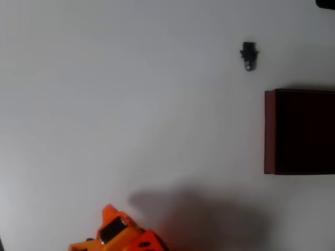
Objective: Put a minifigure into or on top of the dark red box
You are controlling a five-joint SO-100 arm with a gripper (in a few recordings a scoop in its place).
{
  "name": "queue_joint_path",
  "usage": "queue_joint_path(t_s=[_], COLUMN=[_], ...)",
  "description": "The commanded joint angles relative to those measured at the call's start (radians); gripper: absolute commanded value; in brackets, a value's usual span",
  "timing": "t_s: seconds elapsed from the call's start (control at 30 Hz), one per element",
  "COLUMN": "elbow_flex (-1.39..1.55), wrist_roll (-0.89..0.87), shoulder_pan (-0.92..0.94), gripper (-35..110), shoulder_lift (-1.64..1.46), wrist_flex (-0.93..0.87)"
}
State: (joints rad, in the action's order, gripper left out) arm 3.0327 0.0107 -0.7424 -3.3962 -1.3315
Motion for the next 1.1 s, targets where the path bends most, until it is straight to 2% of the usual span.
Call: queue_joint_path(t_s=[0.0,0.53,0.67,0.8,0.83,0.9,0.97,1.03,1.07], elbow_flex=[-0.009,-0.009,-0.011,-0.012,-0.011,0.034,0.025,0.025,0.034], wrist_roll=[-0.026,-0.026,-0.084,-0.130,-0.189,-0.704,-0.698,-0.756,-0.750], shoulder_pan=[-0.012,-0.012,0.057,0.040,0.048,0.054,0.106,0.167,0.178], gripper=[0,0,0,0,2,16,11,0,0], shoulder_lift=[-0.015,-0.015,-0.014,-0.015,-0.015,-0.015,0.003,0.029,0.032], wrist_flex=[-0.015,-0.015,-0.015,-0.026,-0.025,-0.048,-0.044,0.057,0.106])
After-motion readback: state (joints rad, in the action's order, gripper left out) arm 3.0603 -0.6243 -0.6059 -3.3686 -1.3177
